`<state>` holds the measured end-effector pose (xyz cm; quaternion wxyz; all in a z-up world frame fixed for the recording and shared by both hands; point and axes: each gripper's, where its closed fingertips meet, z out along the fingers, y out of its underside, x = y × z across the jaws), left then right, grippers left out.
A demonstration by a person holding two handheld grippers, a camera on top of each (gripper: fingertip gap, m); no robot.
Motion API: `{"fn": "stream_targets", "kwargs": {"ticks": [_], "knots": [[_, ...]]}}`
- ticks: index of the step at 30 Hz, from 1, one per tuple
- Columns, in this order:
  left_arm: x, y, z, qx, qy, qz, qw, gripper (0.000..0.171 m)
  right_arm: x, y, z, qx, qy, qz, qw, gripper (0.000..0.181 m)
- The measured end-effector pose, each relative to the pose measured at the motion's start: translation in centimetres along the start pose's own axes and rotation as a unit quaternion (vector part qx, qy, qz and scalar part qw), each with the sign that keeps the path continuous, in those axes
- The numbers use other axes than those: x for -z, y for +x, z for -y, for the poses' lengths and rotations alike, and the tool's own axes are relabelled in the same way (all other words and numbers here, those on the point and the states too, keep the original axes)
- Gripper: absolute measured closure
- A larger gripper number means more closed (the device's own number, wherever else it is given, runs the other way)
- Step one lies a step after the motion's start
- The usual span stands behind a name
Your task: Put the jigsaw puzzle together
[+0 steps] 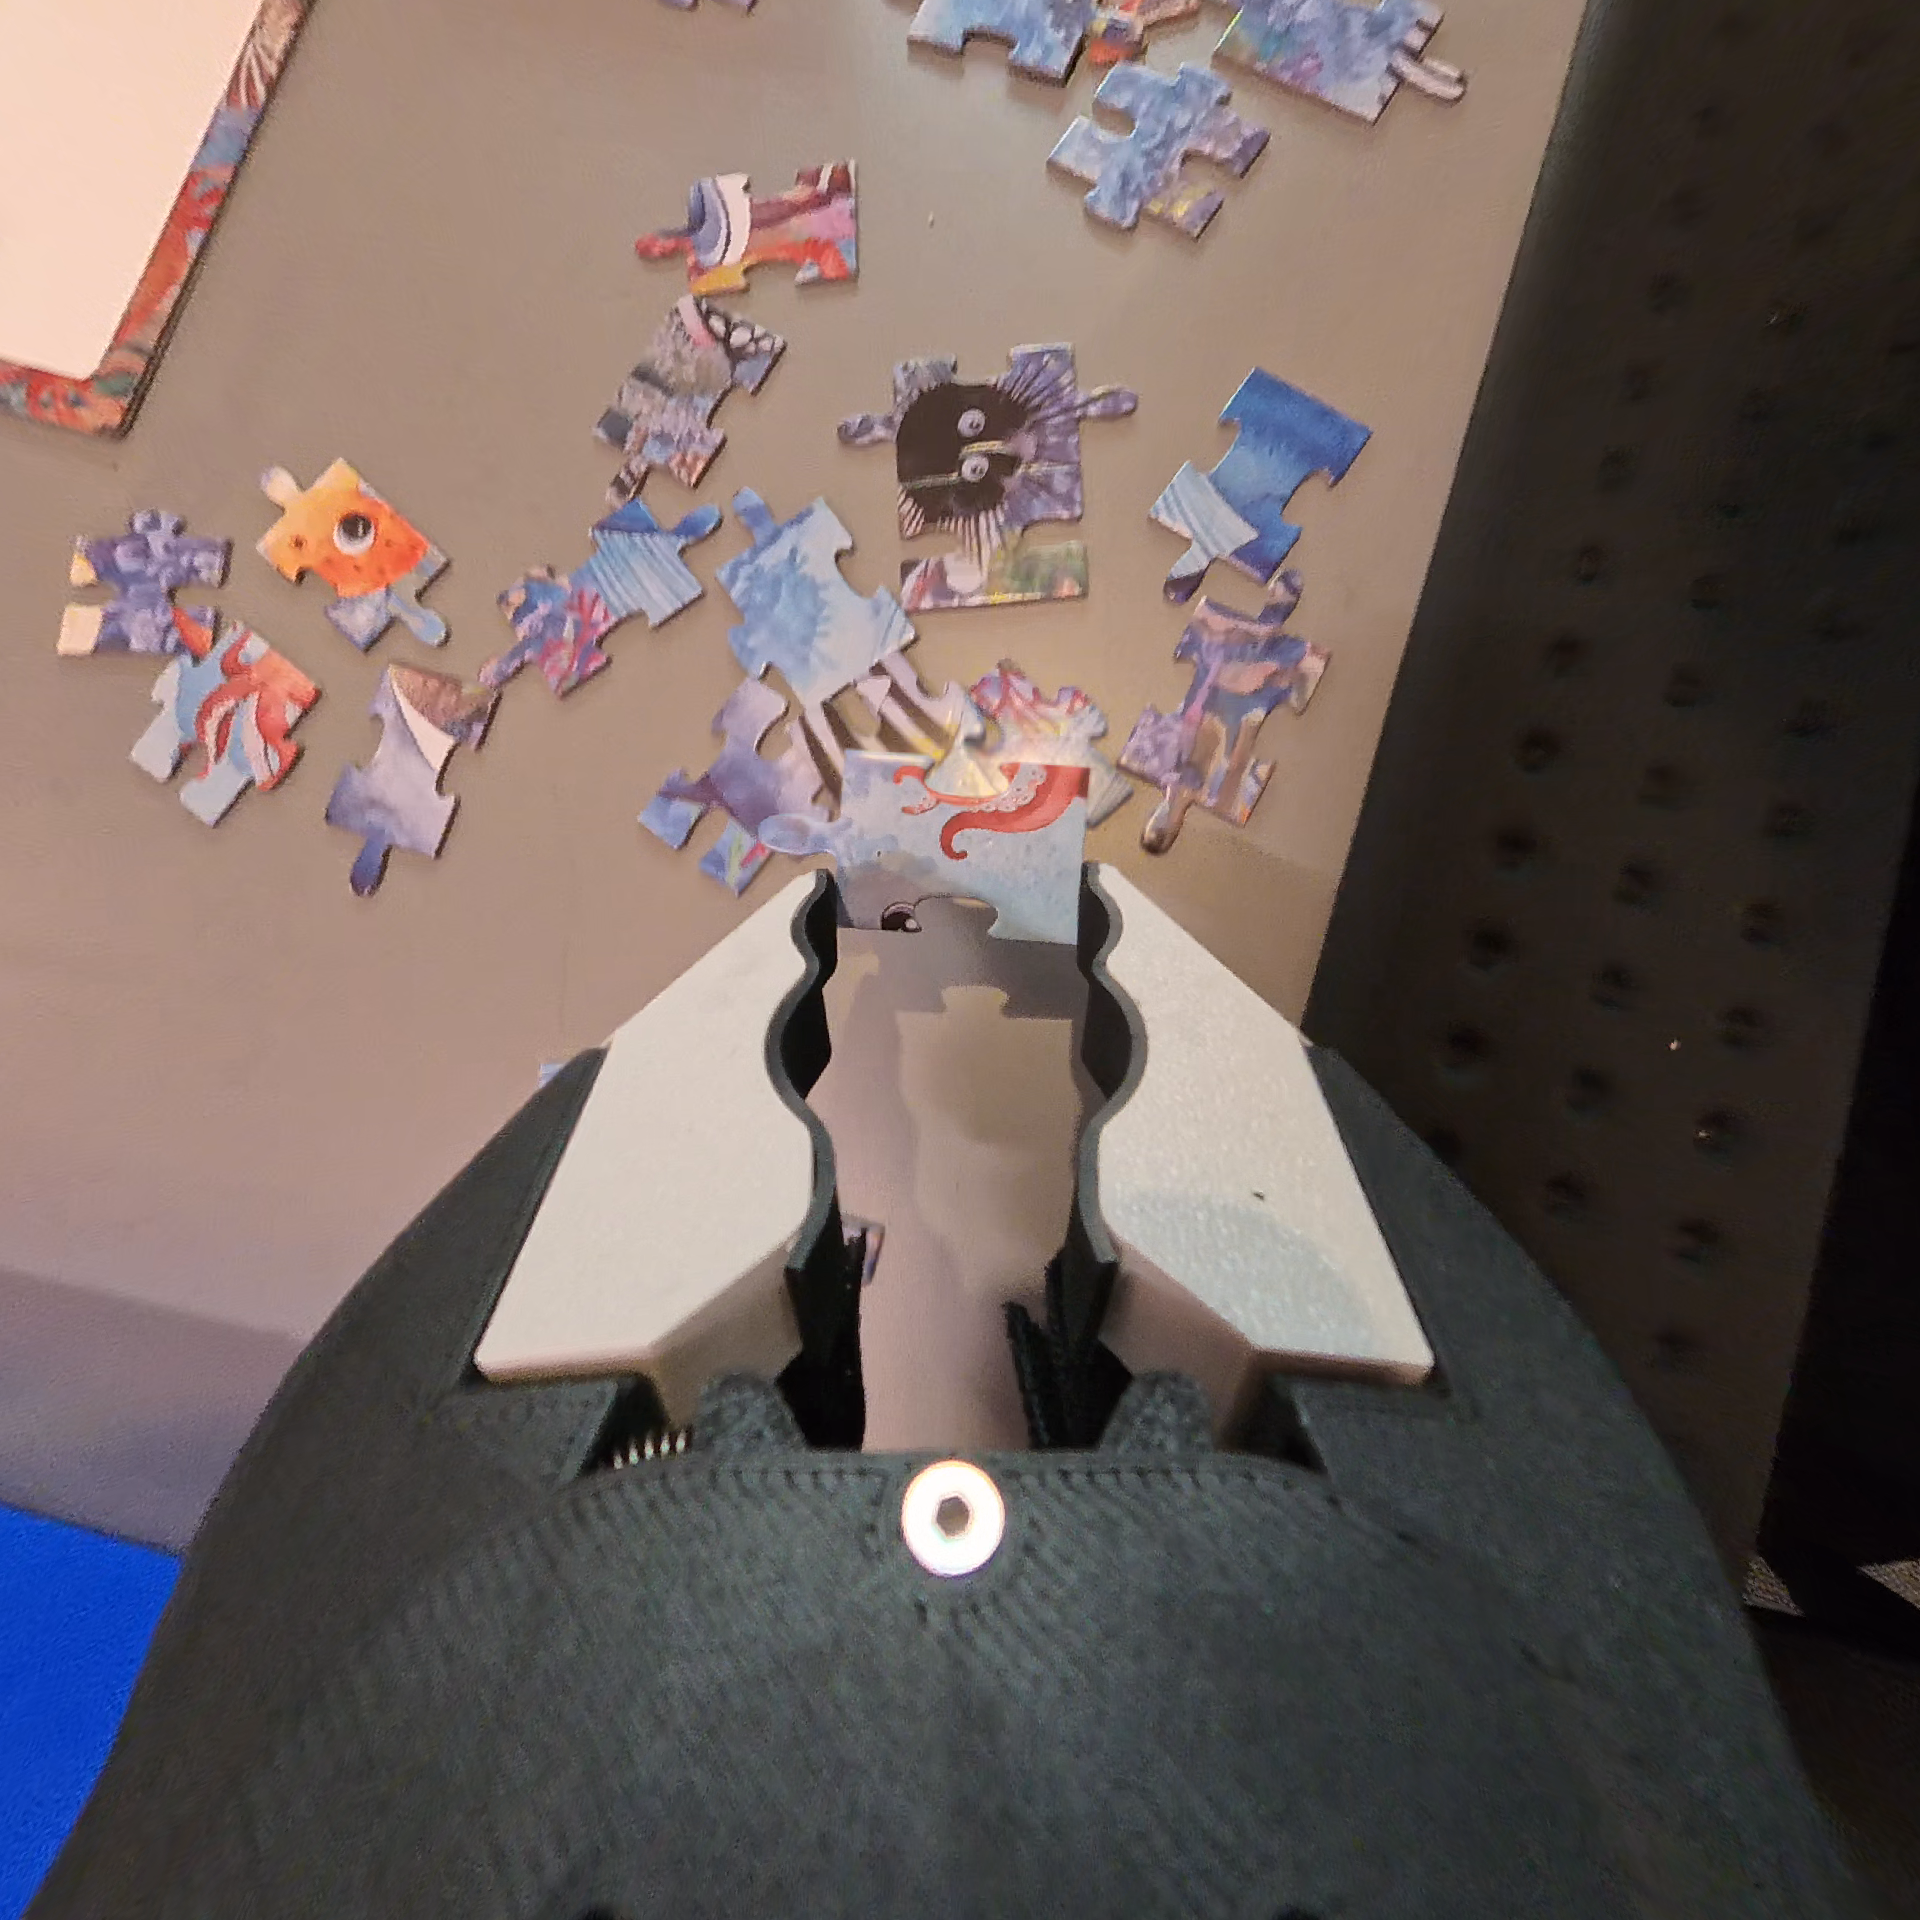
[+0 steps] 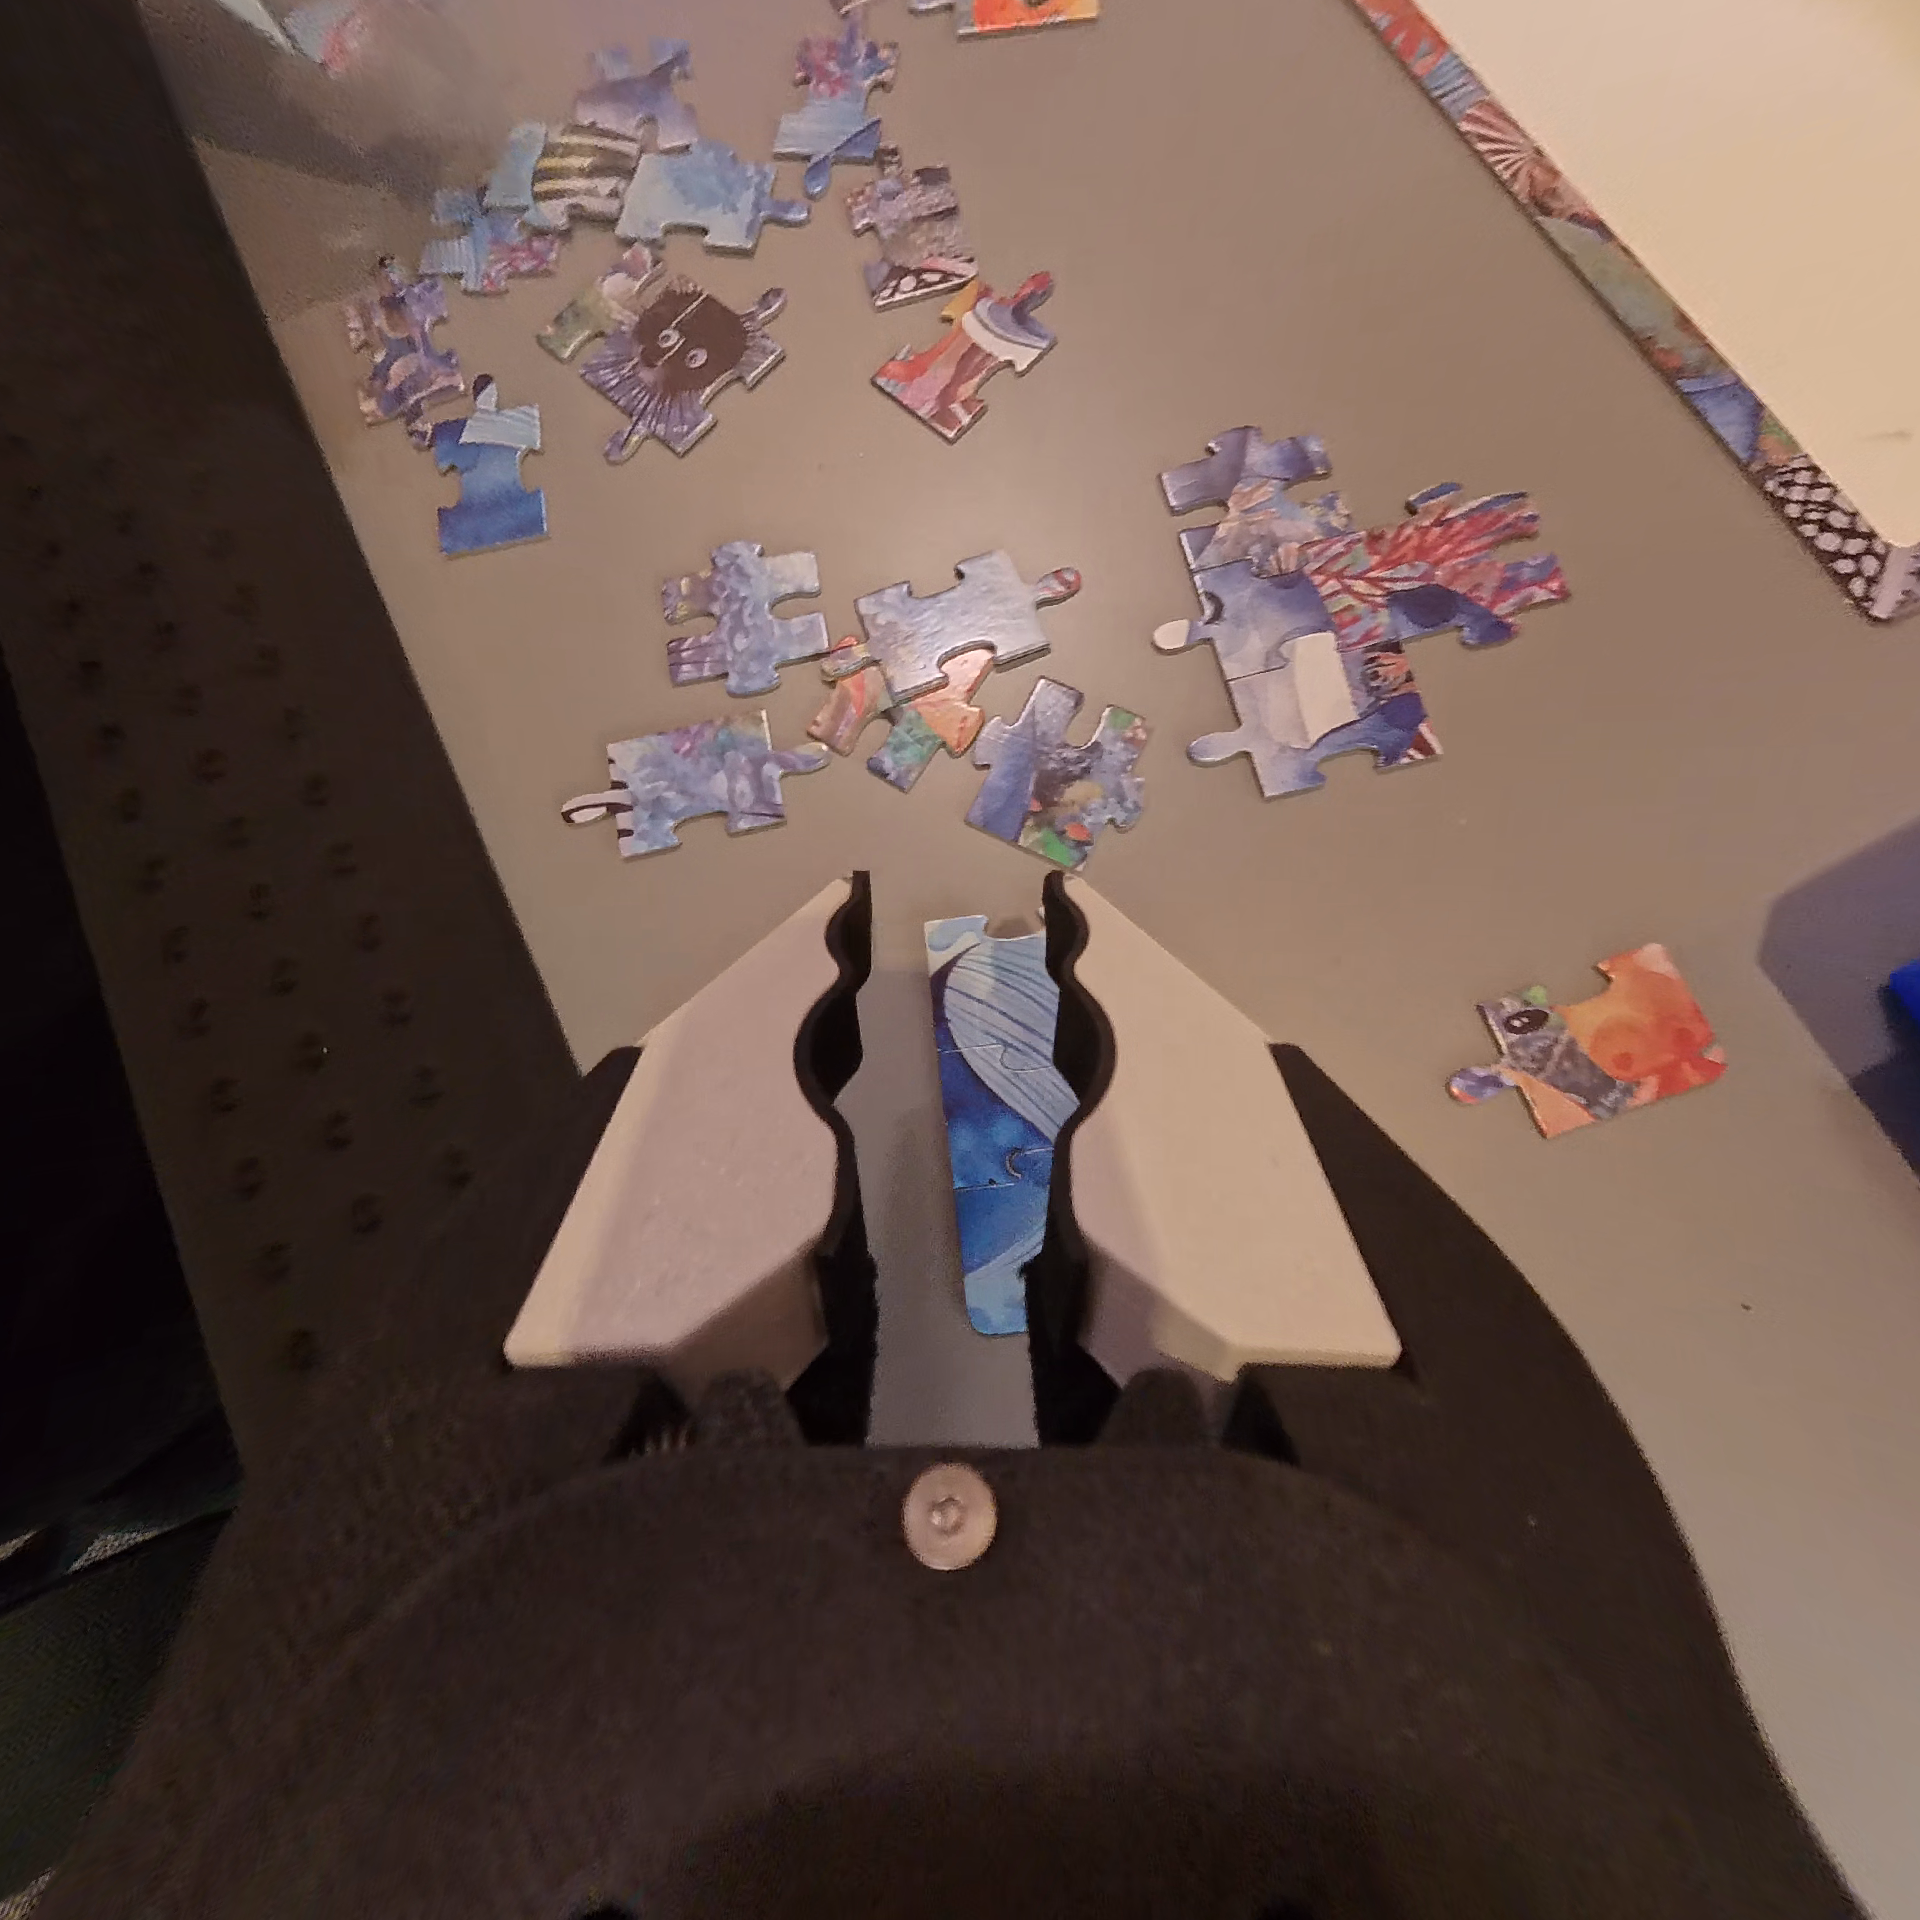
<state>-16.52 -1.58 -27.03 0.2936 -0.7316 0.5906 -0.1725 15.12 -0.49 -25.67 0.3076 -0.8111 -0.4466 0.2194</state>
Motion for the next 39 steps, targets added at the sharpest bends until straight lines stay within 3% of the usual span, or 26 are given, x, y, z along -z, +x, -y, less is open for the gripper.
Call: {"fn": "stream_targets", "kwargs": {"ticks": [8,16,24,32,39], "knots": [[-2.3,0.9,4.9,-0.048,0.028,-0.039,0.998,0.126,2.1,-3.1,-2.9,0.026,-0.022,0.022,0.999,0.149],[-4.8,1.3,10.3,-0.091,0.047,-0.068,0.992,0.126,5.6,0.5,-5.2,-0.036,-0.003,-0.062,0.997,0.148],[-7.6,1.4,14.8,-0.127,0.052,-0.078,0.987,0.126,6.4,3.0,-6.7,-0.054,-0.012,-0.100,0.993,0.148],[-8.5,0.7,15.5,-0.117,0.060,-0.074,0.989,0.126,3.5,1.0,-6.9,-0.022,-0.046,-0.047,0.998,0.145],[-8.2,-0.2,15.0,-0.110,0.057,-0.061,0.990,0.126,2.7,2.8,-7.4,-0.022,-0.071,-0.049,0.996,0.131]]}}
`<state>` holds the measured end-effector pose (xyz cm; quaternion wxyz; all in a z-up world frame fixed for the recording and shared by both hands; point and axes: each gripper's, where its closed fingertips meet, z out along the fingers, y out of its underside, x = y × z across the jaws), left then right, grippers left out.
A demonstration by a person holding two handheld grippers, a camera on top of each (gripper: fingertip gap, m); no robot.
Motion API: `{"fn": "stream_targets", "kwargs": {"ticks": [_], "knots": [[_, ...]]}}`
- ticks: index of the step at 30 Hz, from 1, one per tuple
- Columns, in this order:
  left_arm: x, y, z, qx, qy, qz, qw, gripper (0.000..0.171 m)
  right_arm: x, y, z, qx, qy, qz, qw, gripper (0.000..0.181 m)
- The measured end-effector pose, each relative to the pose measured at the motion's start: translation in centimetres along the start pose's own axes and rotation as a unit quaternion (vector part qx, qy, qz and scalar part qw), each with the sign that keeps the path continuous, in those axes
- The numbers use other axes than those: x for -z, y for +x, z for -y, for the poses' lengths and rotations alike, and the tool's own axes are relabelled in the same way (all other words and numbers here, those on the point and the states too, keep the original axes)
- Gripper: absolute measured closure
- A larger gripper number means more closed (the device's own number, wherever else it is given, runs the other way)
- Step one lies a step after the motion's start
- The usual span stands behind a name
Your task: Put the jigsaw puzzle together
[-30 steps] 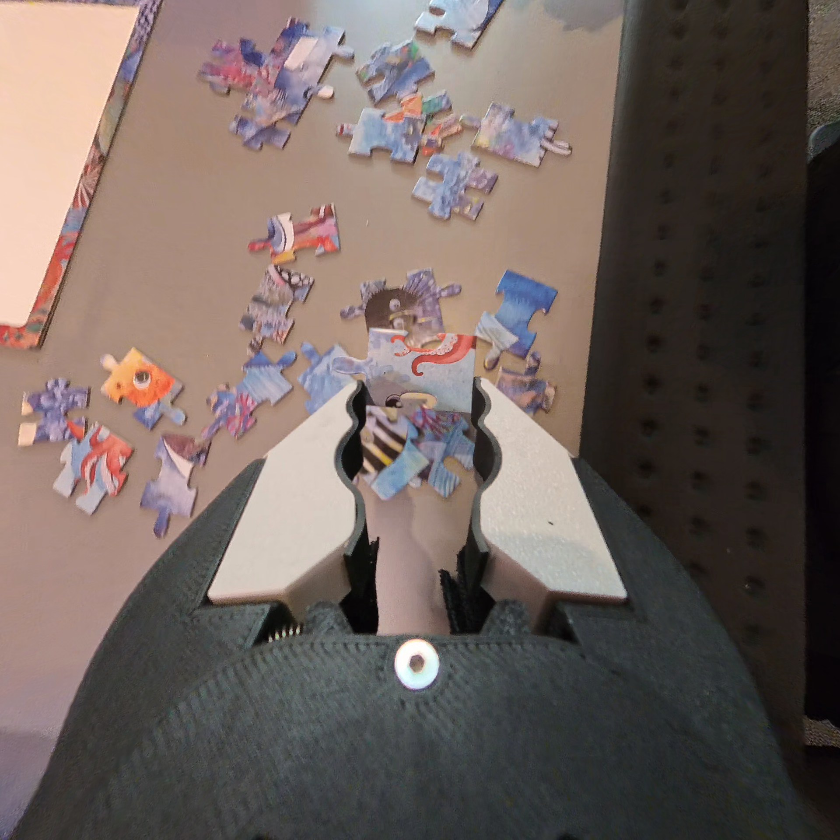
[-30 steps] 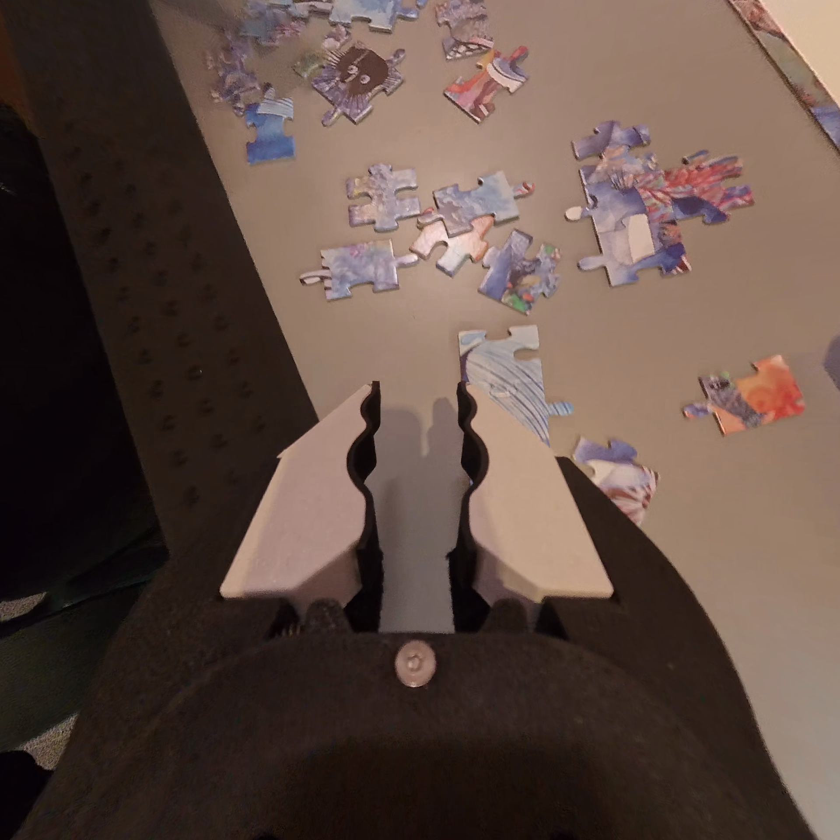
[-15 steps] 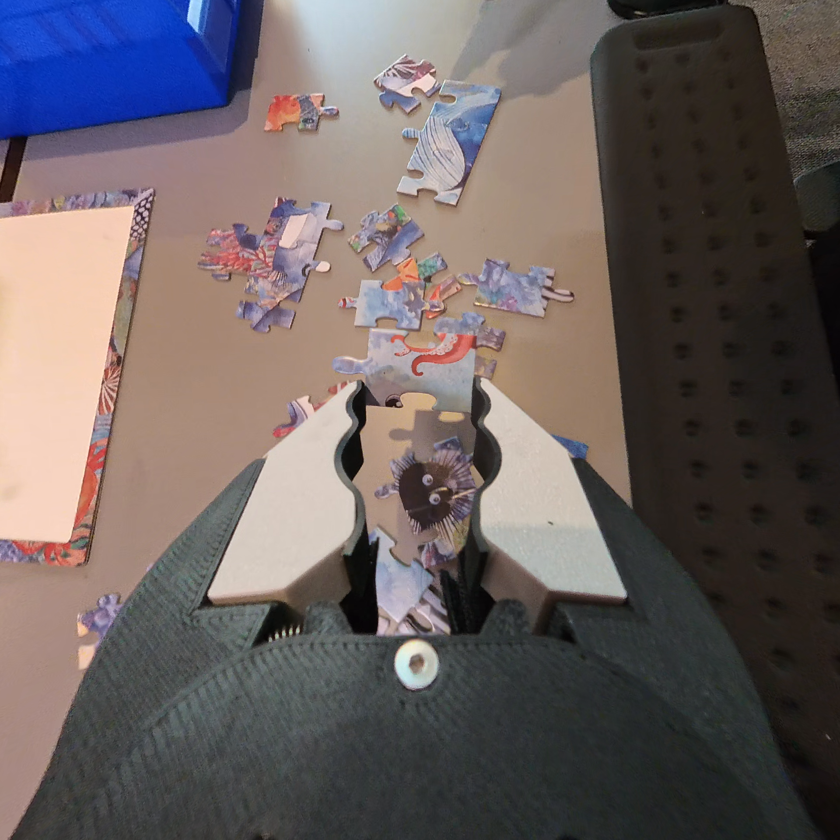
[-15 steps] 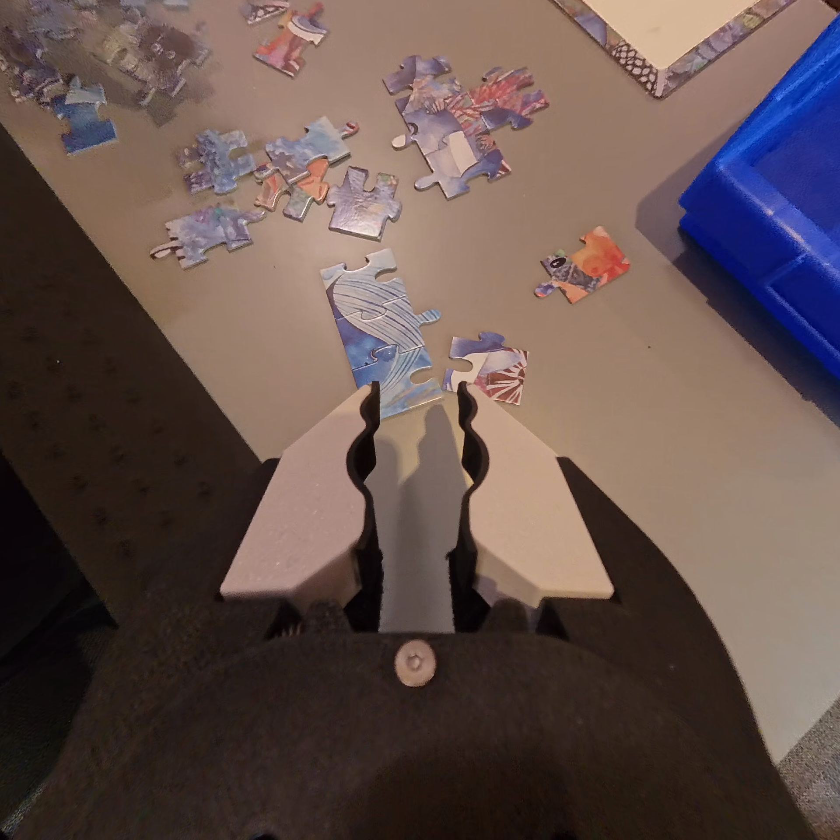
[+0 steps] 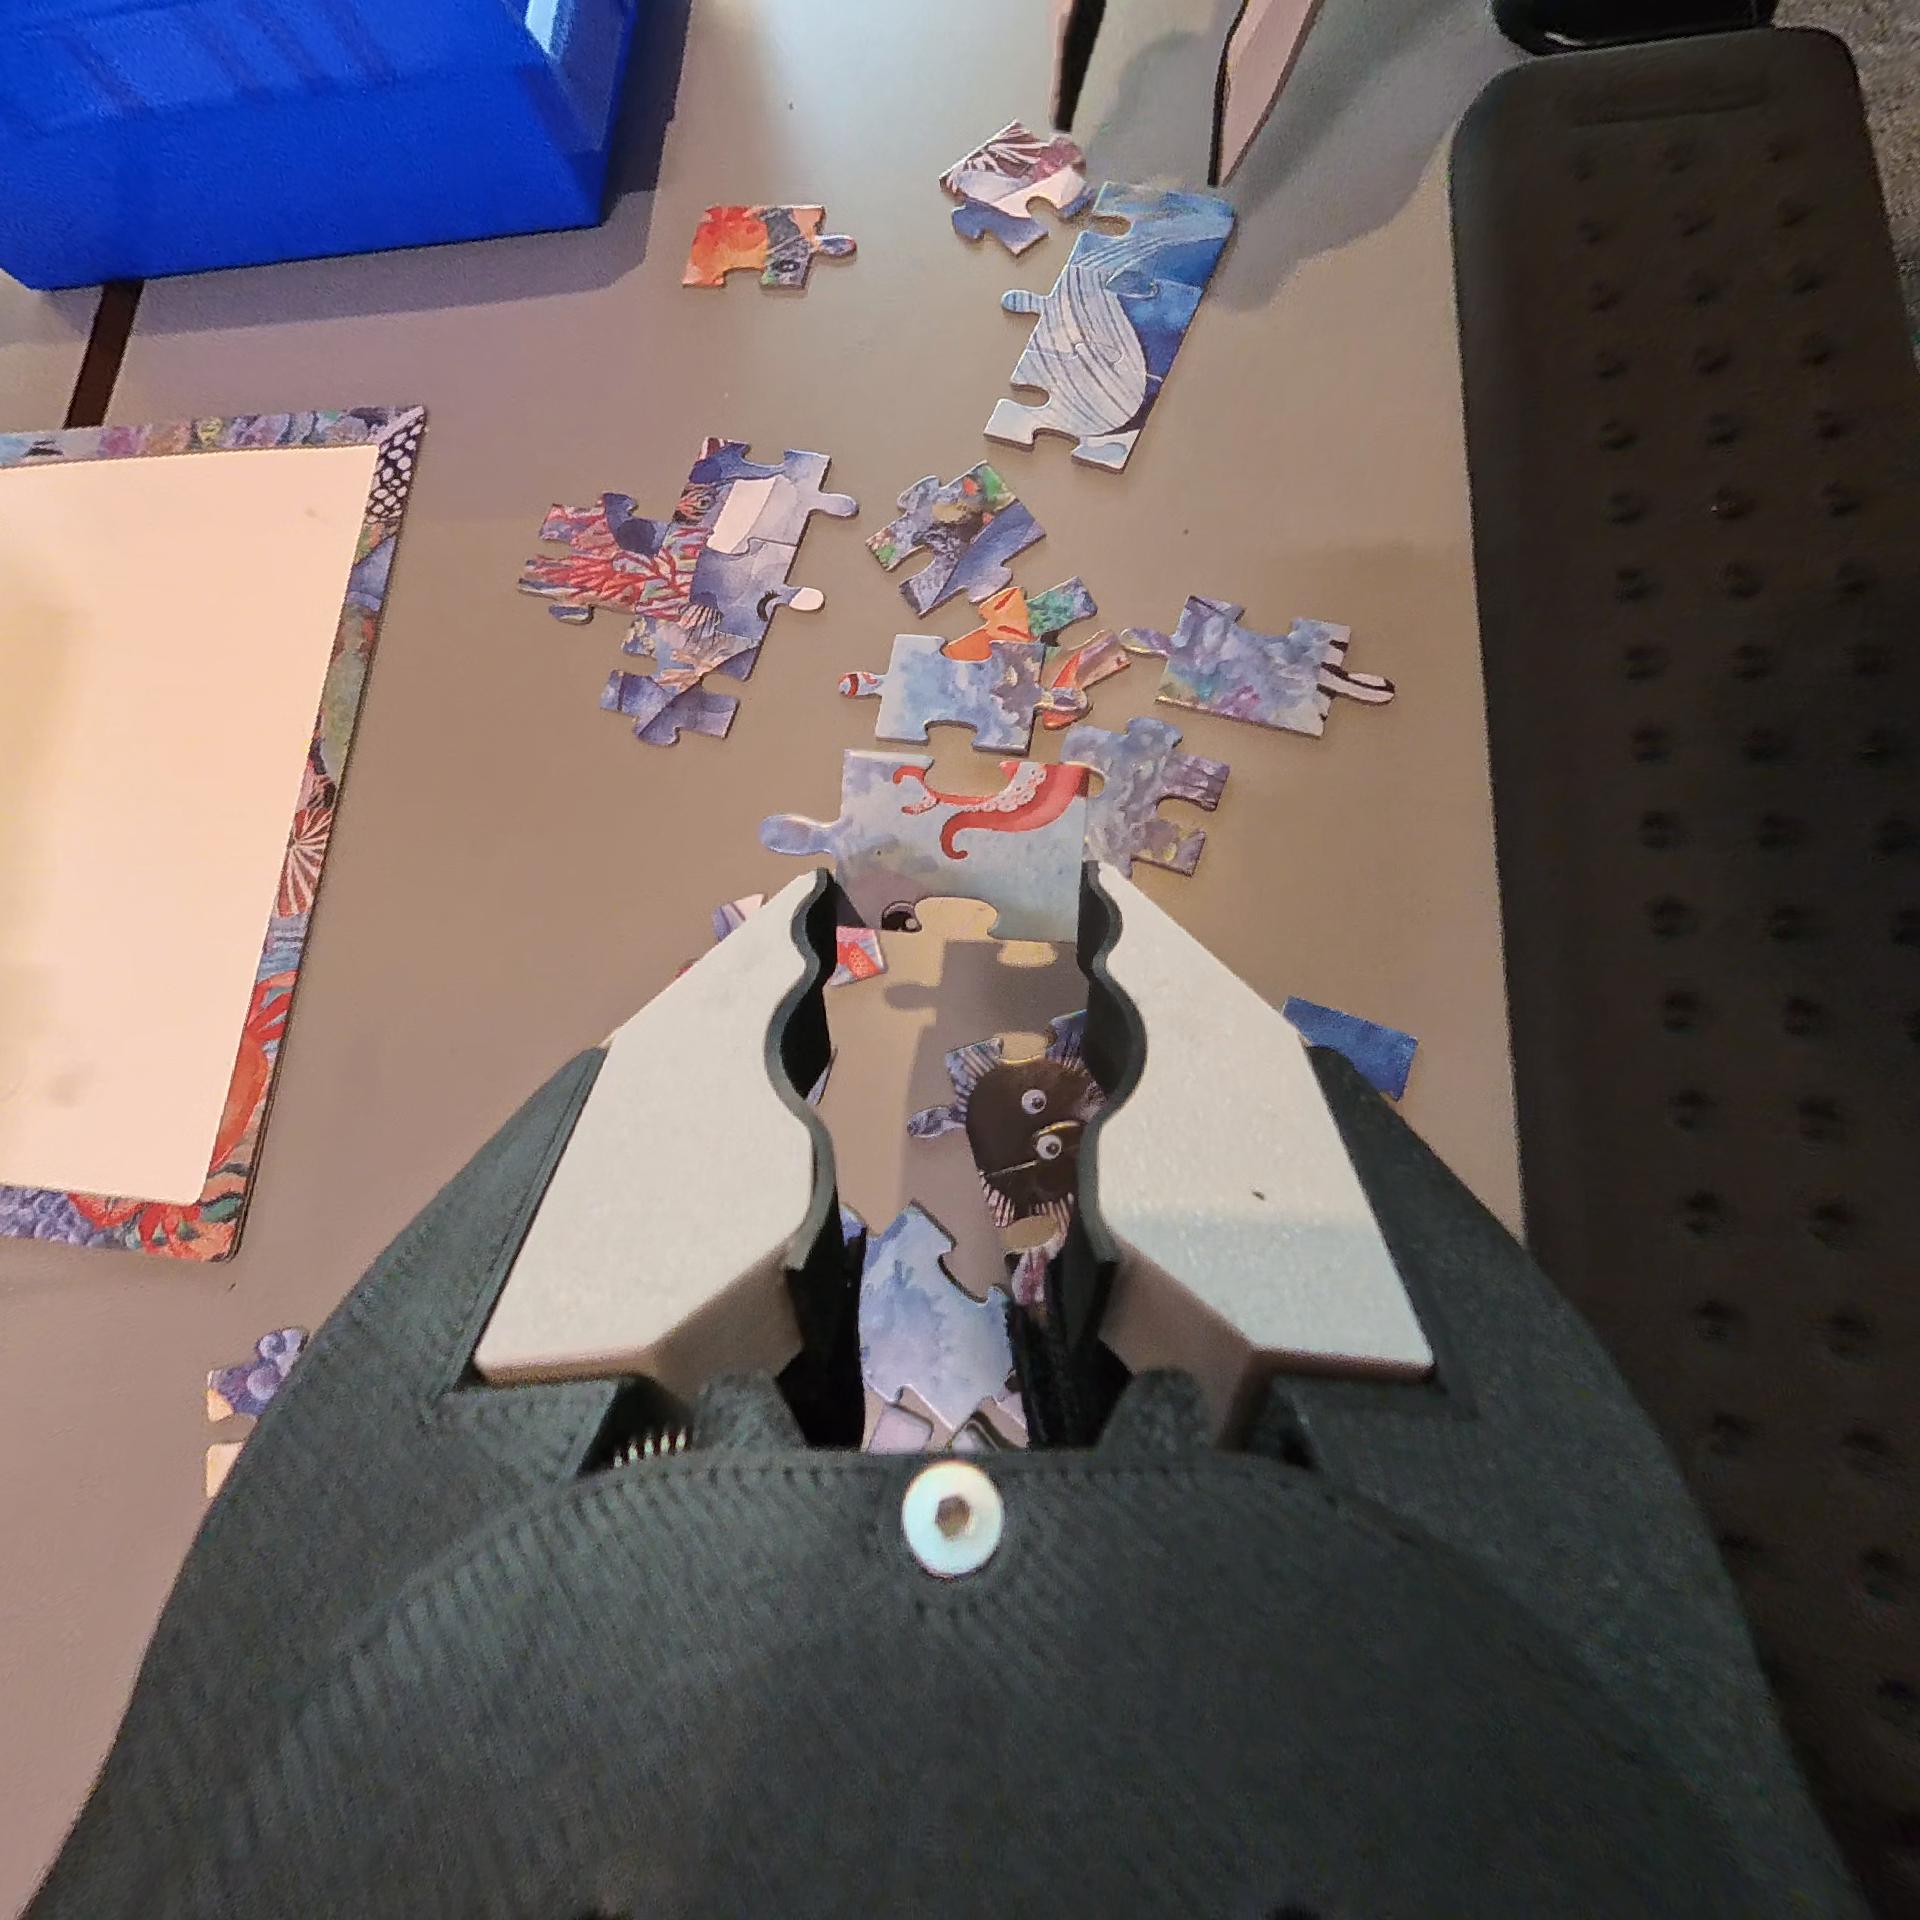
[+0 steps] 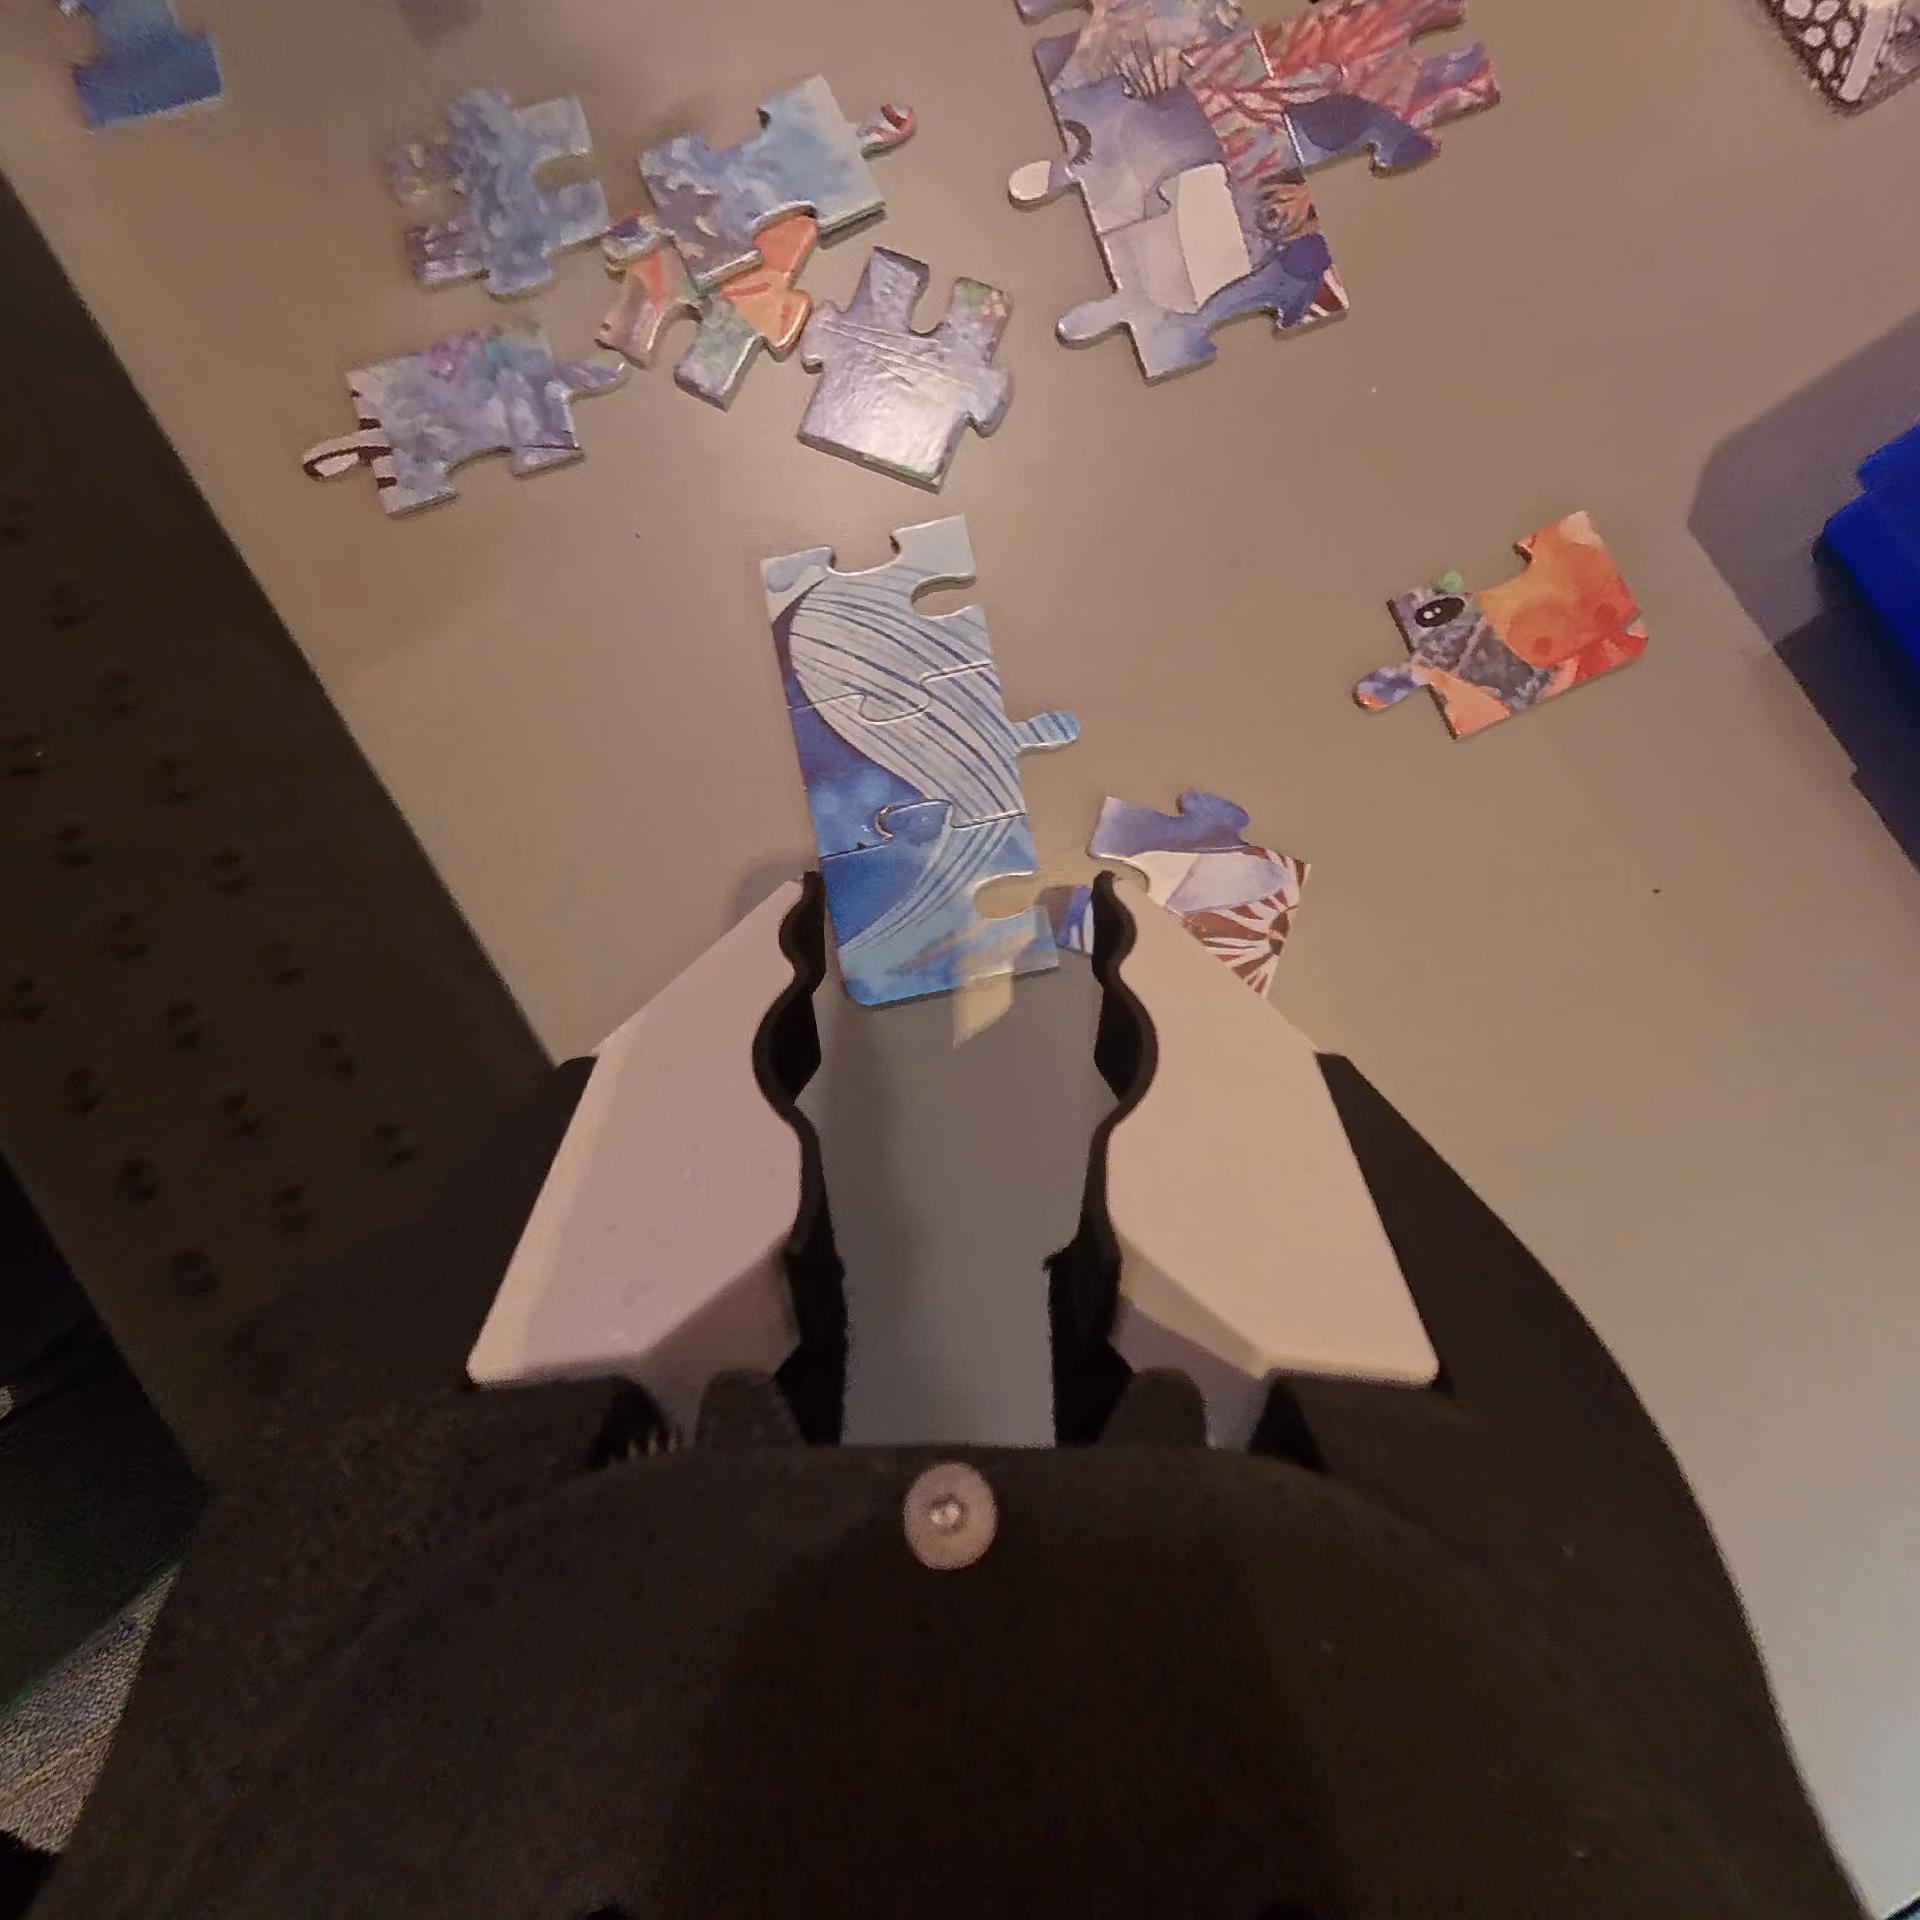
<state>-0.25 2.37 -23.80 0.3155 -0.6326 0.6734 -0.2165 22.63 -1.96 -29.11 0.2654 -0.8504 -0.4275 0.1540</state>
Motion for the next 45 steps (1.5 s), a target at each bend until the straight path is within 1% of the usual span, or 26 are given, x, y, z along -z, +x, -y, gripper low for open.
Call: {"fn": "stream_targets", "kwargs": {"ticks": [3,5,9,12,16,19,23,24,26,29,32,34,36,37,40,43,44,45], "knots": [[0.3,-0.3,-0.3,0.003,-0.001,0.005,1.000,0.126,-0.4,-0.5,1.1,0.008,0.007,0.012,1.000,0.130],[0.5,-0.4,-0.4,0.005,0.001,0.006,1.000,0.126,-1.2,-1.2,1.4,0.023,-0.007,0.016,1.000,0.130],[0.6,-0.1,-1.0,0.009,-0.002,0.004,1.000,0.126,-2.9,-1.5,1.3,0.029,-0.037,0.025,0.999,0.128],[0.6,0.0,-1.7,0.012,-0.007,0.004,1.000,0.126,-3.6,-1.5,1.3,0.033,-0.047,0.029,0.998,0.132],[0.9,-0.1,-2.1,0.018,-0.001,0.003,1.000,0.126,-3.3,-1.4,0.9,0.031,-0.057,0.035,0.997,0.146],[1.2,-0.1,-2.4,0.019,0.000,0.004,1.000,0.126,-2.5,-1.5,-0.2,0.030,-0.068,0.046,0.996,0.158],[1.3,0.0,-3.0,0.021,-0.003,0.002,1.000,0.126,-1.1,-1.1,-2.2,0.038,-0.099,0.044,0.993,0.160],[1.4,0.0,-3.2,0.021,-0.002,0.002,1.000,0.126,-0.8,-0.8,-2.7,0.035,-0.111,0.034,0.993,0.160],[1.6,-0.1,-3.3,0.025,0.000,0.003,1.000,0.126,-0.2,-0.2,-2.9,0.029,-0.121,0.006,0.992,0.149],[2.0,-0.2,-3.3,0.027,0.004,0.006,1.000,0.126,0.1,-1.6,-2.4,0.026,-0.111,0.012,0.993,0.133],[2.3,-0.3,-3.5,0.029,0.006,0.008,1.000,0.126,0.1,-2.3,-3.5,0.020,-0.133,0.002,0.991,0.124],[2.3,-0.2,-3.6,0.031,0.007,0.008,0.999,0.126,0.0,-2.1,-4.1,0.015,-0.136,-0.009,0.991,0.125],[2.3,-0.3,-3.7,0.032,0.007,0.008,0.999,0.126,0.0,-1.7,-4.0,0.009,-0.123,-0.014,0.992,0.137],[2.2,-0.3,-3.7,0.032,0.007,0.008,0.999,0.126,0.1,-1.5,-4.1,0.012,-0.124,-0.014,0.992,0.139],[2.3,-0.2,-3.6,0.031,0.006,0.009,0.999,0.126,0.3,-1.1,-4.4,0.028,-0.131,-0.007,0.991,0.139],[2.5,-0.2,-3.6,0.031,0.008,0.013,0.999,0.126,0.9,-0.3,-5.1,0.045,-0.169,-0.013,0.984,0.139],[2.6,-0.2,-3.7,0.032,0.008,0.013,0.999,0.126,1.1,0.2,-4.8,0.051,-0.177,-0.023,0.983,0.131],[2.6,-0.2,-3.7,0.034,0.009,0.014,0.999,0.126,1.2,0.2,-3.8,0.057,-0.167,-0.026,0.984,0.128]]}}
